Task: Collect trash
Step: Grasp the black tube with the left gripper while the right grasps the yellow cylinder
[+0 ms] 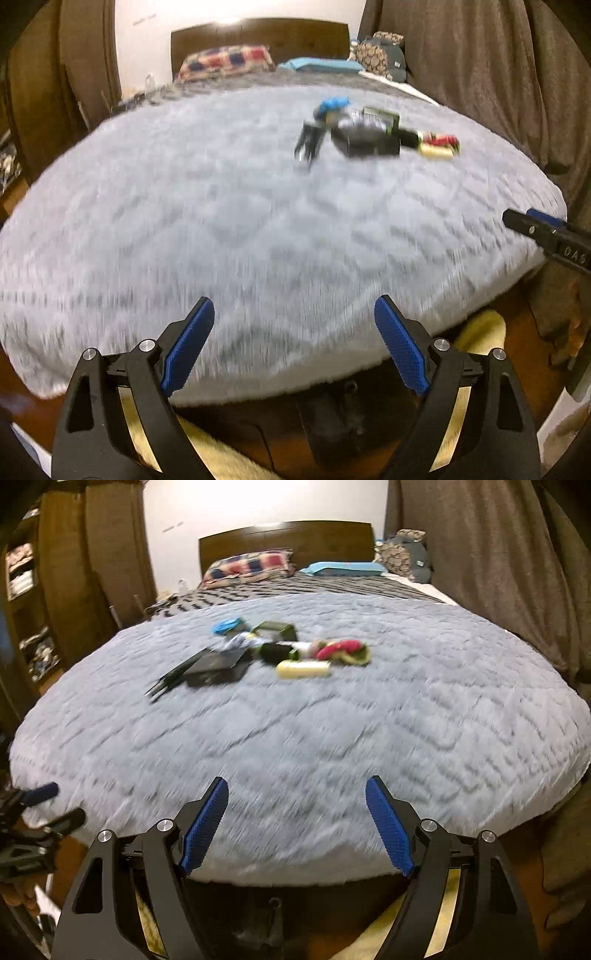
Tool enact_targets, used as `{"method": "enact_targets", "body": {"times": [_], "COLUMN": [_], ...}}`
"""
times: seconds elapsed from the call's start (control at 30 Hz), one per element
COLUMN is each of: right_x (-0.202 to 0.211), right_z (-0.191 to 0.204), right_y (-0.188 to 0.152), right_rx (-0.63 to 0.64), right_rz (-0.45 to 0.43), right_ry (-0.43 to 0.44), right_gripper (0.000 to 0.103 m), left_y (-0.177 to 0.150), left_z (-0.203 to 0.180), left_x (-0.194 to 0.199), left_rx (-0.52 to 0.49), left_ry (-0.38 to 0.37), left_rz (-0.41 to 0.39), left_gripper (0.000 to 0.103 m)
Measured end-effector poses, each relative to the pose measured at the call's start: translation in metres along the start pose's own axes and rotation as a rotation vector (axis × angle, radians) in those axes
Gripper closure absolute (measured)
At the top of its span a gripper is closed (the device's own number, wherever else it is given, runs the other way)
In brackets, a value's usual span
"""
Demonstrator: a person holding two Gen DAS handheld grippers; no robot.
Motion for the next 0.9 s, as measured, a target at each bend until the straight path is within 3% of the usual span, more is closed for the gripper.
{"method": "enact_targets", "body": {"times": [0.2,0.6,0.9], "right_x": [-0.041,-0.108,-0.124], "right_z": [0.014,0.025,0.029], "right_y": [0.023,0.062,0.078], "right_rx": [-0.044,-0.08,-0.099], "right_rz": [-0.002,0.01,-0.001], "right_ry": [-0.042,-0.131,-0.139], "right_gripper": [0.025,0.025,0.025], "left_y": [0.037,0.09,0.123], "left_z": [-0.003,0.016,0.013], "left_x": [-0.037,-0.113,-0.152], "left_rx": [-0.014,-0.024,-0.027], "left_ry": [0.013,-0.001,-0.036], "left_rz": [-0.018,0.034,0.056], "left_gripper": [0.025,0.037,0.05]}}
Point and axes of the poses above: each gripper's, at about its wrist camera, not at the fingertips, and x roughly against the way its jaws point, z to its left, y to its top, the point moved 3 cm from there along -x, roughly the way its jaws point, and after that the axes turned 9 degrees about -y, right-handed, at the moved point
